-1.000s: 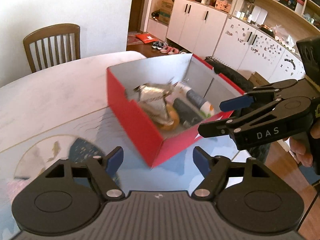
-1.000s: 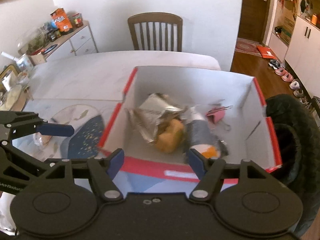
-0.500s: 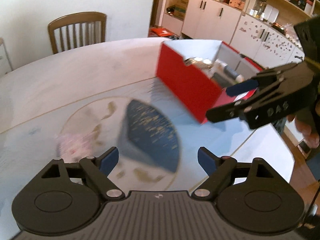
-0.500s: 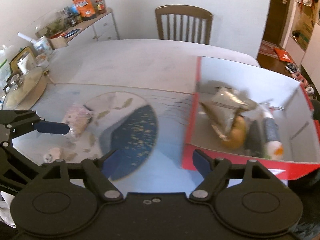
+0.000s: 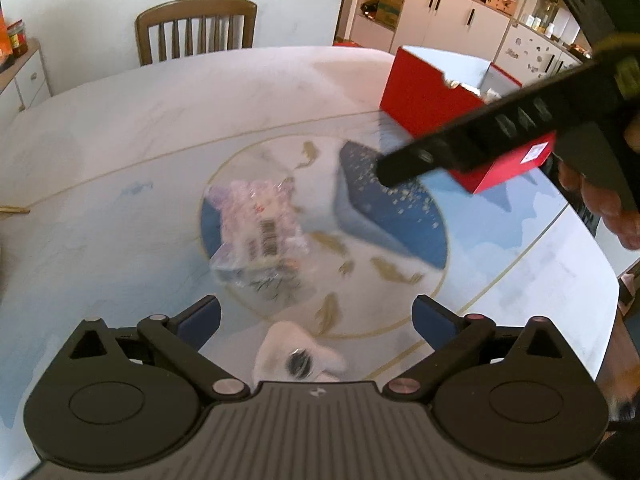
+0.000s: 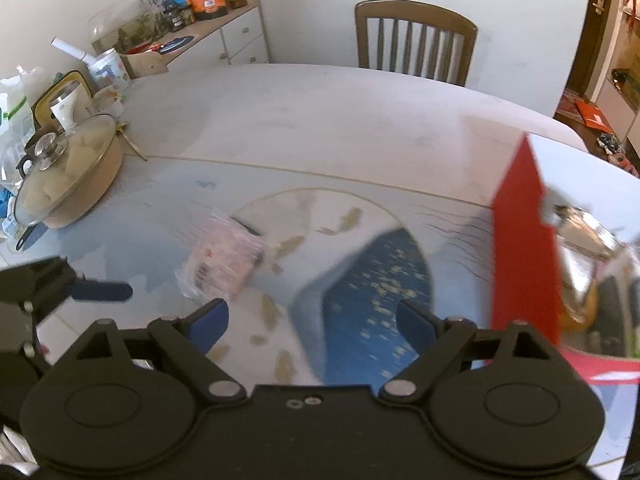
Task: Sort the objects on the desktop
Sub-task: 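Raise both open grippers out of the box and move back over the table, then close the left gripper on the white plush tooth while the right gripper grasps the pink-printed snack bag, then carry the plush tooth and the snack bag with both grippers into the red box, then open both grippers to drop the plush tooth and the snack bag in the box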
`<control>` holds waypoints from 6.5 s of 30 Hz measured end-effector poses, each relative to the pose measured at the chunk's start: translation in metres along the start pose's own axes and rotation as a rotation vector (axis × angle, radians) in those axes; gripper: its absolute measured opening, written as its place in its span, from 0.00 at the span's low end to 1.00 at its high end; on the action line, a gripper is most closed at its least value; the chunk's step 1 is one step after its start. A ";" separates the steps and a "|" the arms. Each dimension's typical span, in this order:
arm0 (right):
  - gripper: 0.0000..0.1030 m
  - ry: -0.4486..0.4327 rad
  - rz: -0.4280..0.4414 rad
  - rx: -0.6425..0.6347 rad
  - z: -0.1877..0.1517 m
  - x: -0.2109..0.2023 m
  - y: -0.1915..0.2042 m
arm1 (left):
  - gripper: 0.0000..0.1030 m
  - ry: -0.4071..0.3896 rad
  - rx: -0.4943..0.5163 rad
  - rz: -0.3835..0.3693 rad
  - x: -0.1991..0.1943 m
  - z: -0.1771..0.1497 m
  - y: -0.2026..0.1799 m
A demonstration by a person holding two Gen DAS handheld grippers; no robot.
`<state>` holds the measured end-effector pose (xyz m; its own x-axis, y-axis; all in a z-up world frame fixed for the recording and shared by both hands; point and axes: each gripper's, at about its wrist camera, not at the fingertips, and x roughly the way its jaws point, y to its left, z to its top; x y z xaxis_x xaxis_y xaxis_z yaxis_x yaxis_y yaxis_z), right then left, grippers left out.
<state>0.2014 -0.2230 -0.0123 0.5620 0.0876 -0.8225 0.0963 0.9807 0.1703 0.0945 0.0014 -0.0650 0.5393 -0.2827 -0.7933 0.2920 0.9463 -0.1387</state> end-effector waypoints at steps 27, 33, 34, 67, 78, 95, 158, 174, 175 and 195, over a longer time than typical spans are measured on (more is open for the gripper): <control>0.90 0.137 -0.063 0.071 0.038 0.111 0.067 | 0.99 0.073 0.126 -0.030 0.033 -0.039 0.013; 0.87 0.158 -0.083 0.075 0.036 0.121 0.068 | 0.98 0.061 0.181 -0.004 0.034 -0.042 0.008; 0.86 0.162 -0.085 0.072 0.035 0.121 0.069 | 0.98 0.061 0.188 -0.001 0.035 -0.042 0.008; 0.52 0.158 -0.072 0.034 0.014 0.082 0.031 | 0.53 0.027 0.097 0.021 0.027 -0.023 0.015; 0.51 0.154 -0.009 0.012 -0.010 0.046 0.005 | 0.53 0.017 0.015 0.041 0.024 -0.005 0.003; 0.51 0.102 0.045 0.003 -0.040 -0.038 -0.080 | 0.53 -0.054 0.029 -0.015 0.021 0.060 -0.085; 0.59 0.069 -0.107 0.094 -0.025 -0.021 -0.343 | 0.55 0.080 0.354 -0.053 0.191 0.212 -0.275; 0.73 0.010 -0.119 0.092 -0.028 -0.061 -0.341 | 0.70 0.045 0.234 -0.073 0.160 0.205 -0.250; 0.73 0.007 -0.119 0.090 -0.028 -0.064 -0.340 | 0.70 0.041 0.228 -0.074 0.156 0.205 -0.250; 0.78 -0.077 -0.067 0.050 -0.048 -0.113 -0.307 | 0.79 -0.027 0.166 -0.094 0.120 0.187 -0.250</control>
<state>0.0693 -0.5257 0.0025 0.6144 0.0064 -0.7889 0.1758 0.9737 0.1448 0.2341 -0.2986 -0.0143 0.5241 -0.3749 -0.7647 0.4670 0.8774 -0.1101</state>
